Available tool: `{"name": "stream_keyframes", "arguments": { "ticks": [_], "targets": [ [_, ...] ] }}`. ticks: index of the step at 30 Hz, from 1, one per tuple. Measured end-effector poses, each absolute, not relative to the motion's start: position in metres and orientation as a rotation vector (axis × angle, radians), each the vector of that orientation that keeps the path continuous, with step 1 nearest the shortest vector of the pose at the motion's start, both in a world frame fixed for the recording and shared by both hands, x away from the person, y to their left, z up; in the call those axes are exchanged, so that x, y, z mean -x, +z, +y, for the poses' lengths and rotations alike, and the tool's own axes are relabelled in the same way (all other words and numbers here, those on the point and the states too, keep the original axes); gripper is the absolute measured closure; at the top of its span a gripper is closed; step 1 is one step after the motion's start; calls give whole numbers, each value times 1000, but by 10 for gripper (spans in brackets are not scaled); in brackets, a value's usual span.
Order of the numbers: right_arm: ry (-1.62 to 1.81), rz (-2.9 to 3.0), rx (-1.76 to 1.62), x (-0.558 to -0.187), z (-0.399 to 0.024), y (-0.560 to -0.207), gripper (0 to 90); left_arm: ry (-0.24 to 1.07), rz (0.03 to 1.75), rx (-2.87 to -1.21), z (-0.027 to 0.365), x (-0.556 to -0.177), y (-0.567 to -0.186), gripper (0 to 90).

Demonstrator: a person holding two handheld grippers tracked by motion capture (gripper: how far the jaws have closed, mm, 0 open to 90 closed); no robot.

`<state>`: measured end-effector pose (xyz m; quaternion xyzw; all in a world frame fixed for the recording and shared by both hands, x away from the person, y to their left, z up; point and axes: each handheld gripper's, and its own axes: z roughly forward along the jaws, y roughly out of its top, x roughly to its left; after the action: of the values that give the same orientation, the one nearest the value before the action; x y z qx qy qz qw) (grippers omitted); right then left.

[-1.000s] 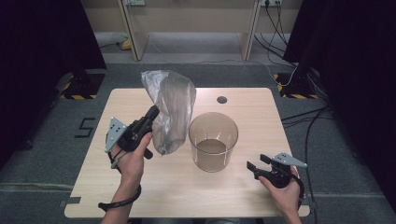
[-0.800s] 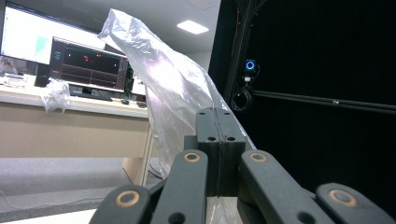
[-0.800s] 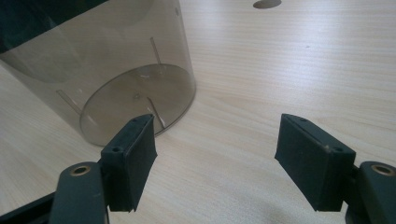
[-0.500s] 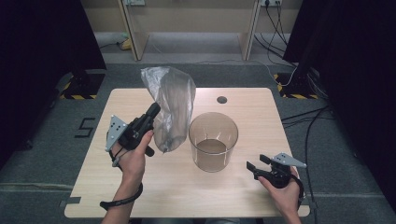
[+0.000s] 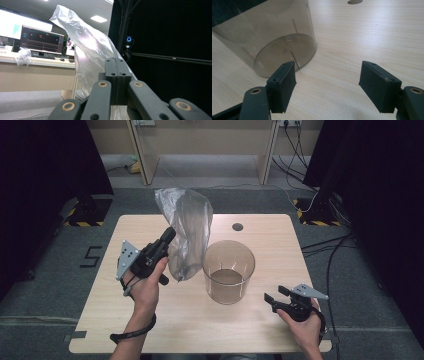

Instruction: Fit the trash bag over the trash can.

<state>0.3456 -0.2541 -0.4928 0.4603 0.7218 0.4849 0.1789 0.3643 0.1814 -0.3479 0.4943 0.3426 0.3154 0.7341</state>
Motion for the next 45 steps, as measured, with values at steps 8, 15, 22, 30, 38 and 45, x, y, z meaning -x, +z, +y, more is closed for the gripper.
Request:
{"name": "stream_keyframes", "arguments": {
  "ticks": [8, 15, 22, 30, 38, 45],
  "targets": [
    [1373, 2041, -1302, -346, -254, -493, 294, 692, 738, -1082, 177, -366, -343, 900],
    [1373, 2044, -1303, -346, -254, -493, 293, 693, 726, -1081, 174, -367, -340, 900],
    [1375, 2041, -1306, -346, -254, -493, 291, 696, 719, -1083, 170, -369, -337, 900],
    [1375, 2041, -1302, -346, -254, -493, 291, 695, 711, -1078, 165, -370, -335, 900],
    [1375, 2043, -1302, -346, -254, -493, 291, 692, 702, -1077, 161, -371, -332, 900],
    [1376, 2041, -1302, -346, -254, -493, 291, 690, 697, -1076, 158, -372, -332, 900]
  ]
}}
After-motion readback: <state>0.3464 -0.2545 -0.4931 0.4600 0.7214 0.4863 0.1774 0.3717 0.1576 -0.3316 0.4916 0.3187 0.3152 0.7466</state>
